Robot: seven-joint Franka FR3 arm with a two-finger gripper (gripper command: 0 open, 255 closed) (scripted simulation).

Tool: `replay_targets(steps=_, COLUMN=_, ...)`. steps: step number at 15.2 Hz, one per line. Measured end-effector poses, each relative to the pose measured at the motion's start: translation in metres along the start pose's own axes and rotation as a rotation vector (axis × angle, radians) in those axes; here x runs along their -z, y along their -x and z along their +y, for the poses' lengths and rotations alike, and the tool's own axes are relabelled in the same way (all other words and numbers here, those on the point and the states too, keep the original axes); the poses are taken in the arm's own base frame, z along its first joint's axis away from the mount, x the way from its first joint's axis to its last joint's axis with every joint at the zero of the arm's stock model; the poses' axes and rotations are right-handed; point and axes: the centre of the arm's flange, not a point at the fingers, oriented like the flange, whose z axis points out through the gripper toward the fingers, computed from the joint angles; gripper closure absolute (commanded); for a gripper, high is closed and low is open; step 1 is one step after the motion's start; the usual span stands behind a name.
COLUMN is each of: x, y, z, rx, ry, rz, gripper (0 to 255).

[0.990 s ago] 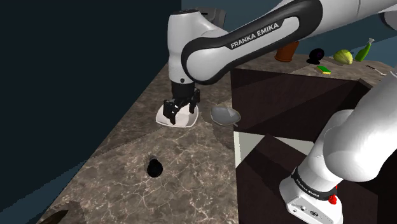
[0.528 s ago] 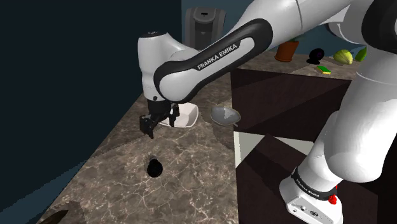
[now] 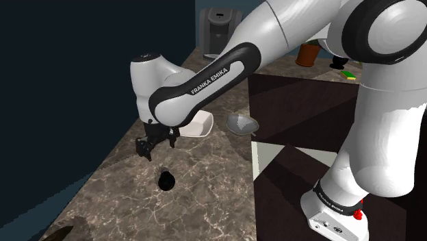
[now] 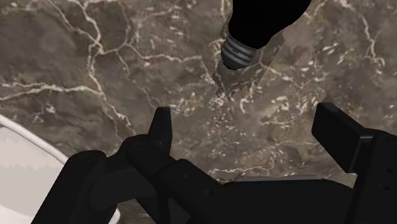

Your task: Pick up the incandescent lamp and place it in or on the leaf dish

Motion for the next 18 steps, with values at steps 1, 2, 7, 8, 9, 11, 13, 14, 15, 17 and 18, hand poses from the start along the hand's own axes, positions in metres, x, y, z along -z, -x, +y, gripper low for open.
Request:
replay_targets(steps=1, x=-0.005, y=0.0, z=0.0, rx=0.0, ry=0.0, rz=0.0, gripper=0)
replay_targets(steps=2, x=-0.011, y=0.0, z=-0.001, rx=0.0, ry=0.0, rz=0.0, gripper=0)
replay_targets(steps=7, x=-0.024, y=0.0, z=0.0, rx=0.0, ry=0.0, rz=0.0, gripper=0)
replay_targets(steps=8, x=-0.024, y=0.0, z=0.0, rx=0.0, ry=0.0, rz=0.0, gripper=0)
replay_targets(steps=9, x=-0.024, y=0.0, z=0.0, rx=0.0, ry=0.0, rz=0.0, gripper=0)
replay_targets(steps=11, x=-0.024, y=0.0, z=0.0, rx=0.0, ry=0.0, rz=0.0, gripper=255)
replay_targets(steps=13, x=-0.024, y=0.0, z=0.0, rx=0.0, ry=0.0, rz=0.0, gripper=255)
replay_targets(steps=14, x=-0.024, y=0.0, z=0.0, rx=0.0, ry=0.0, rz=0.0, gripper=255)
replay_targets(steps=15, x=-0.024, y=0.0, z=0.0, rx=0.0, ry=0.0, rz=0.0, gripper=255)
replay_targets(steps=17, x=-0.024, y=0.0, z=0.0, rx=0.0, ry=0.0, rz=0.0, gripper=255)
replay_targets(steps=18, x=-0.024, y=0.0, z=0.0, rx=0.0, ry=0.0, rz=0.0, gripper=255)
